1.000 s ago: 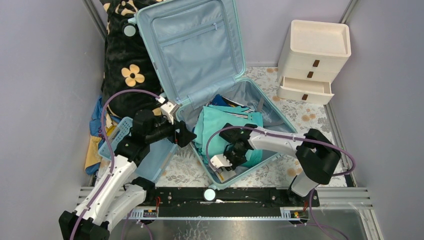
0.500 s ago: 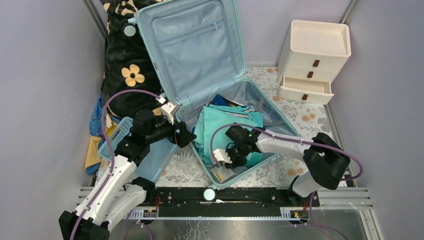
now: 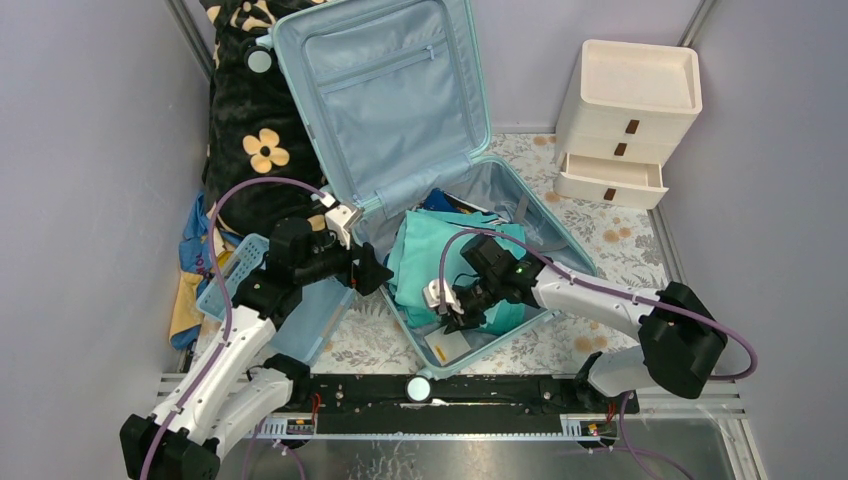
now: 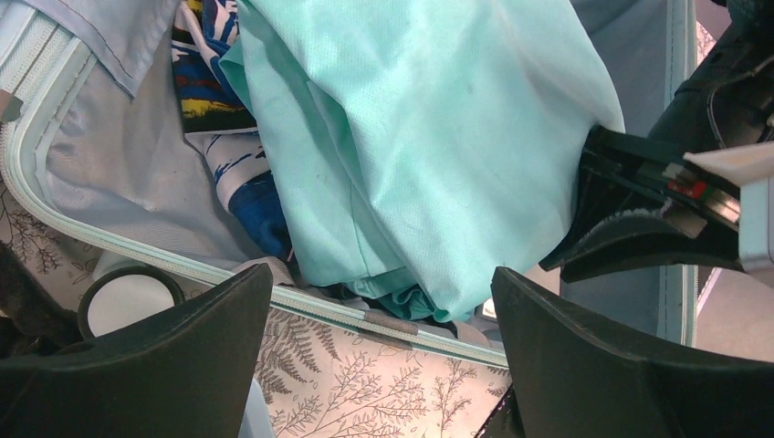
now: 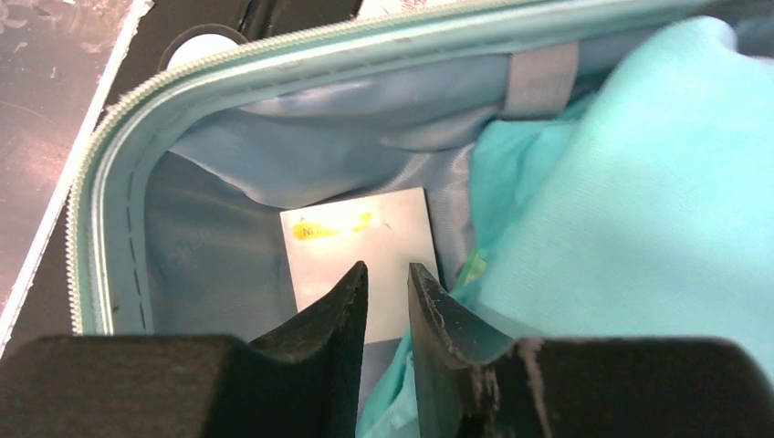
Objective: Open, take out, and arrange the luggage
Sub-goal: Pick up the personal item from the luggage.
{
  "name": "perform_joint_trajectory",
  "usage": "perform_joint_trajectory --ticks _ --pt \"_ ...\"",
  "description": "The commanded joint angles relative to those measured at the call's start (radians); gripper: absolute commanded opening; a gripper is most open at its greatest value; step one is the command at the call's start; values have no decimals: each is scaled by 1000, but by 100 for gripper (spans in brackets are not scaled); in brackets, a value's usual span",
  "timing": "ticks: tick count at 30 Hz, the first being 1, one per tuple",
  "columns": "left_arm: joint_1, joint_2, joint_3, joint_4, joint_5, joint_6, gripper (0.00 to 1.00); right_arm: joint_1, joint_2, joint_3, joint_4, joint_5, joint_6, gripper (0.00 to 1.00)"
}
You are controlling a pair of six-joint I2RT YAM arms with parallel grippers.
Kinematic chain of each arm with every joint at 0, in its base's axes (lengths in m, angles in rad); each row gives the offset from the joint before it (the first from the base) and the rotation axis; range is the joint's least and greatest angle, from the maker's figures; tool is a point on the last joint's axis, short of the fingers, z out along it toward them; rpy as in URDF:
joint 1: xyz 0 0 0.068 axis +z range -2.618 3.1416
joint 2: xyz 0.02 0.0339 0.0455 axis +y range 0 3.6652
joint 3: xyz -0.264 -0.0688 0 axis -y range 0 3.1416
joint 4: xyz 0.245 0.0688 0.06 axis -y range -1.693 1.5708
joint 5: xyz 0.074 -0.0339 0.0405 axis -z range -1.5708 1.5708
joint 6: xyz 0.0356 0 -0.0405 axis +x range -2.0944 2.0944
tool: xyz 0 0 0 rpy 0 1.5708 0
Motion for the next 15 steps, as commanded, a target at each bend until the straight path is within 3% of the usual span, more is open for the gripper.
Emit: perform_joint_trajectory --ticks 1,5,9,15 --pt "-2 -14 12 4 22 15 97 -39 -6 63 -95 -37 16 29" --pt "-1 -15 -3 30 26 10 98 -40 19 68 -251 -52 -7 27" --pt "-2 -17 -20 67 28 -9 98 -38 44 29 -191 45 86 25" --pt "-1 -29 -43 76 34 -16 98 -3 127 23 -61 195 149 14"
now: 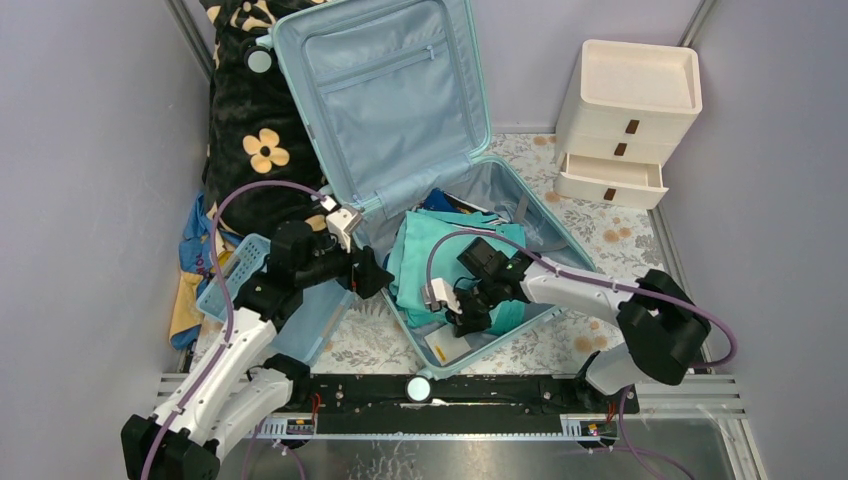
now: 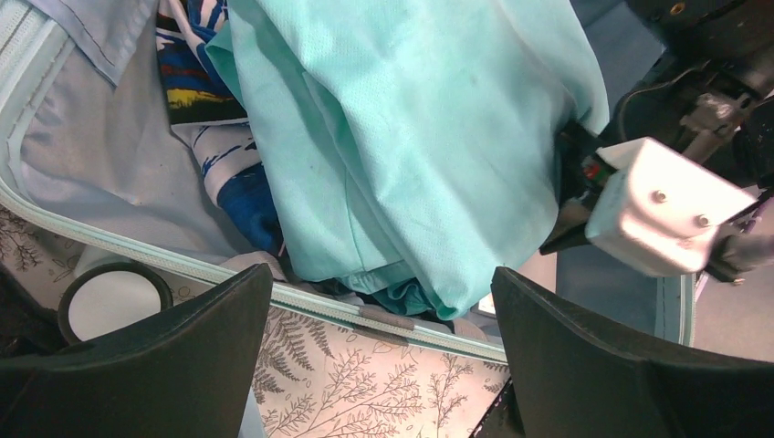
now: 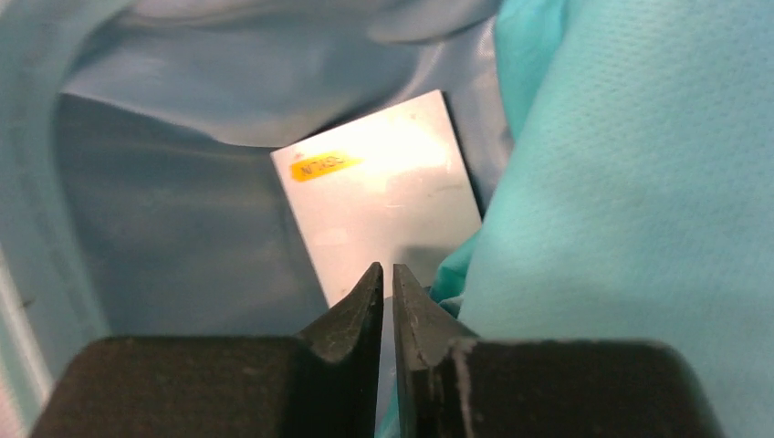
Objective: Open, take out, and arrange the luggage
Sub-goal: Pick up the personal item from the luggage.
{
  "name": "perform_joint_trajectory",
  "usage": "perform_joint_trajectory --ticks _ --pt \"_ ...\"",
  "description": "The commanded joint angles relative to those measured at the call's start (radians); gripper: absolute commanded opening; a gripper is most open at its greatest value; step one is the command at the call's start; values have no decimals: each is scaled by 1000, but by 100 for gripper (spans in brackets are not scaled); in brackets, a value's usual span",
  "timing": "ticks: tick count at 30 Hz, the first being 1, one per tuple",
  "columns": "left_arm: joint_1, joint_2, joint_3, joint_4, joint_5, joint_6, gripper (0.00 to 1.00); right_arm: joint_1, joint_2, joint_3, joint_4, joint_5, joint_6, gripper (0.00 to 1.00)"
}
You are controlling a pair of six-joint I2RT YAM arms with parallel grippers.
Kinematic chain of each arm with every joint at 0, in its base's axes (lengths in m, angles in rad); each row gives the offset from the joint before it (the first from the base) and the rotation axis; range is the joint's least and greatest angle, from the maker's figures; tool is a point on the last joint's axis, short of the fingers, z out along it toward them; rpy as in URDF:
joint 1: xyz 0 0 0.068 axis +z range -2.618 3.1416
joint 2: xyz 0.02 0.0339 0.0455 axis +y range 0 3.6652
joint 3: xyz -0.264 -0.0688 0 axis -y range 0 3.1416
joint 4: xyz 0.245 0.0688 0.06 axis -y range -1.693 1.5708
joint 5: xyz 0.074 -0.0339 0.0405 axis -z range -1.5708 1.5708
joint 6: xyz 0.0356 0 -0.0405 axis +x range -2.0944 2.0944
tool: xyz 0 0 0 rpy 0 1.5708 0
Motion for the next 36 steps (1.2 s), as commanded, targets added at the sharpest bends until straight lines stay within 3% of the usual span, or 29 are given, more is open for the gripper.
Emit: perform_joint_trajectory --ticks 1,9,14,19,23,25,28,36 --pt "-1 -23 -16 53 15 -6 98 32 68 7 83 134 56 13" --pt "-2 -42 -19 21 -2 15 98 34 17 -16 151 448 101 4" --pt "-1 -28 -20 24 4 32 98 11 -53 -26 191 537 116 3" --pt "-1 -11 -20 34 10 40 98 -32 -4 13 210 588 213 4" --pt "-2 -18 -20 36 12 33 98 -60 -5 62 127 385 218 9" --pt "-2 -24 -24 36 13 29 98 -60 -31 75 39 199 177 26" --pt "-1 -36 -32 36 16 22 98 -59 -35 83 -31 40 187 35" --pt "-1 -66 -64 55 23 -13 98 -45 34 31 22 54 304 33"
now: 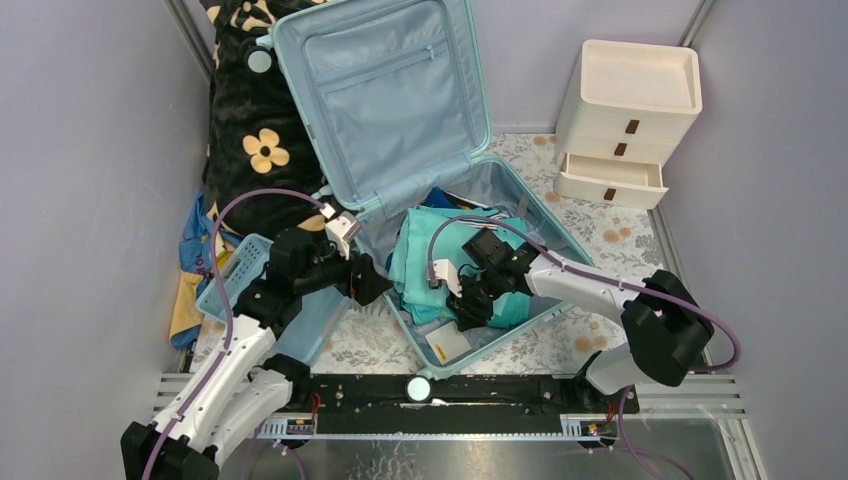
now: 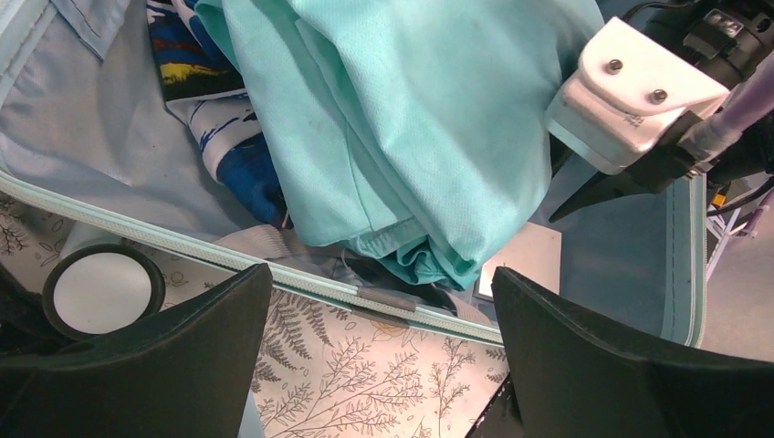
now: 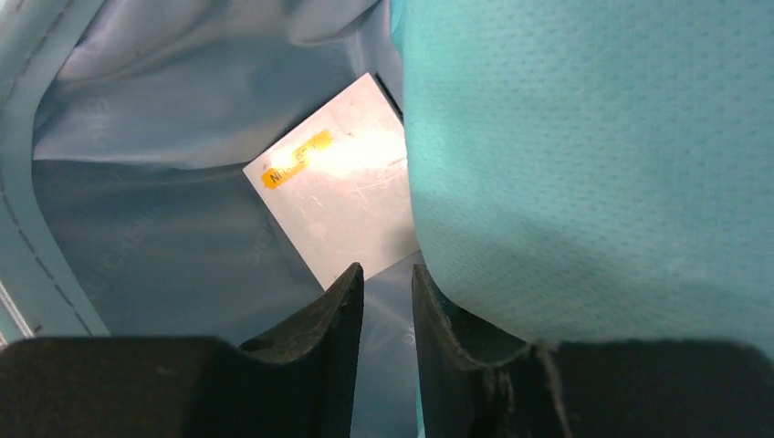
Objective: Open, take out, and arrange the luggage
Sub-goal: Pick up the personal item from the luggage.
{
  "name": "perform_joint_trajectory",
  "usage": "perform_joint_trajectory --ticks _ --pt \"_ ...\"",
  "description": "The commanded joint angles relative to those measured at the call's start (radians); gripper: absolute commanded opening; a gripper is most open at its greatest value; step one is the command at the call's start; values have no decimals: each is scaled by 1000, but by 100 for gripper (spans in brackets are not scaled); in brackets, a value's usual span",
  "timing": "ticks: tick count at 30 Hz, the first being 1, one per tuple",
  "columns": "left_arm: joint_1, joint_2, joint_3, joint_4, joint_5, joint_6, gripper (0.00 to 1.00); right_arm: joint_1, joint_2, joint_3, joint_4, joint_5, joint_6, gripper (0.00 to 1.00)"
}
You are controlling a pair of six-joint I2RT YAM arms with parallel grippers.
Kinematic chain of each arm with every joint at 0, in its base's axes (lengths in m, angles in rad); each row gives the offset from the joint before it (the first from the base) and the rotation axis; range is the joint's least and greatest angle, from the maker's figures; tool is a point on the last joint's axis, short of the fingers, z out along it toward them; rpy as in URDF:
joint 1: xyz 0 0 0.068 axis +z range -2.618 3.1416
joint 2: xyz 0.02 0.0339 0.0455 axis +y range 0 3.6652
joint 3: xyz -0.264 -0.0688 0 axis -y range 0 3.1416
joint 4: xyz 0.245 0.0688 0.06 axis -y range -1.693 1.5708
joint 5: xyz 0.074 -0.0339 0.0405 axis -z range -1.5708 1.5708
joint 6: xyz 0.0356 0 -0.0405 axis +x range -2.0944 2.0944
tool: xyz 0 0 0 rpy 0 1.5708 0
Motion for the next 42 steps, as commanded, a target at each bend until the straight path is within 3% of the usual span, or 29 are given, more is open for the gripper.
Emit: perform_joint_trajectory --ticks 1,11,13,17,22,28,35,42 --pt "-1 -25 -8 54 21 -25 98 4 47 -8 39 -30 75 34" --pt "-1 -43 1 142 31 -130 98 24 160 69 -36 -33 119 40" --pt "-1 -47 -11 171 36 -155 98 25 170 84 -40 -44 164 43" --pt "-2 -56 -20 188 42 -169 98 34 163 76 -7 -48 293 59" --pt "-2 -75 -32 171 41 -171 98 34 156 -4 98 -21 489 61" --pt "-2 -112 -71 185 30 -222 98 36 151 -69 175 116 593 70" --pt "-2 -134 -92 188 13 -240 98 70 99 -171 280 -68 692 67" --pt "-1 -167 -105 187 7 -256 98 94 -11 -171 309 -121 708 62"
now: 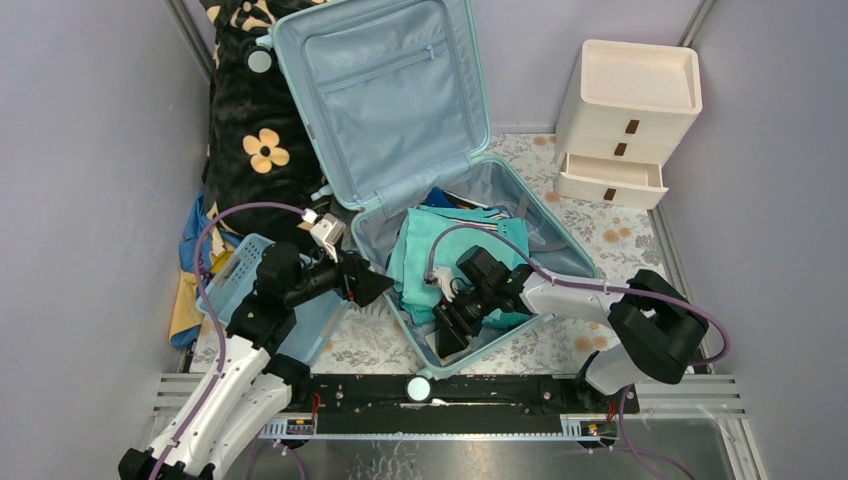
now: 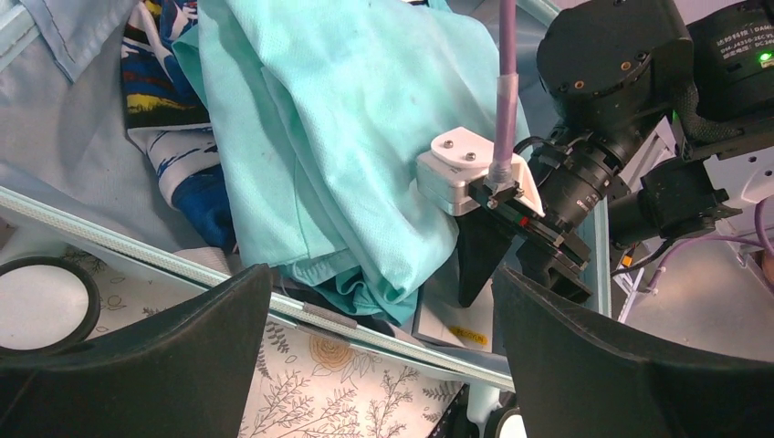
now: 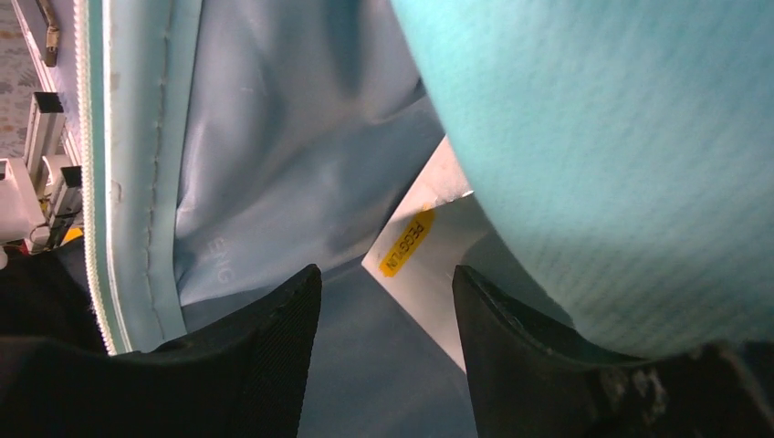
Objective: Open, take out, and arrange the luggage
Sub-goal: Pick up the personal item from the luggage.
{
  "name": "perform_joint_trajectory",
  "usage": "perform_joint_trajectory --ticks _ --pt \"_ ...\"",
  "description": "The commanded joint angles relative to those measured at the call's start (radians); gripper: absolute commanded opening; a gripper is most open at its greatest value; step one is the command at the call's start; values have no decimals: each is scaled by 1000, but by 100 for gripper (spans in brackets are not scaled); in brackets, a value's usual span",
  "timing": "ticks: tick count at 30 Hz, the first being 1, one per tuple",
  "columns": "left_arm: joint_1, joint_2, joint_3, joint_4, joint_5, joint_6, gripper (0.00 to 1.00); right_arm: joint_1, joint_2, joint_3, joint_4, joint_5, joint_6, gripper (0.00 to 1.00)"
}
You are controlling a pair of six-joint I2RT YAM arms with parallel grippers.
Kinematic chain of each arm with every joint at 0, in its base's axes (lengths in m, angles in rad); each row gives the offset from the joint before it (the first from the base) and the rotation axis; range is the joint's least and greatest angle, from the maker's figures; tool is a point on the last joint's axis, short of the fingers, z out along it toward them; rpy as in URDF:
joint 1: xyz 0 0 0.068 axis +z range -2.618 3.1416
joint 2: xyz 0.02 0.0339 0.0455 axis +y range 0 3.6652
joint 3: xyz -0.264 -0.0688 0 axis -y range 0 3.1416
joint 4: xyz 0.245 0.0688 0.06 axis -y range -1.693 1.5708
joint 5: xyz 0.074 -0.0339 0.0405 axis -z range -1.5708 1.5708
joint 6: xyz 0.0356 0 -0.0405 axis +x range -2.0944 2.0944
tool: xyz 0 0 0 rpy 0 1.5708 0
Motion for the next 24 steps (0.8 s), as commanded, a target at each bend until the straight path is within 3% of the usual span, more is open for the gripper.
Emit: perform_joint_trajectory --ticks 1,10,18,24 --pt "-1 -26 -14 64 -11 -26 98 15 -69 -23 -1 -7 63 62" --pt "-1 -29 -2 71 -23 -32 98 -15 -46 78 -172 345 75 71" --pt "-2 -38 -26 67 -38 -39 98 -15 -39 67 -203 387 137 85" --pt "-2 -12 -21 63 -41 -18 98 -17 -14 89 -231 413 125 89"
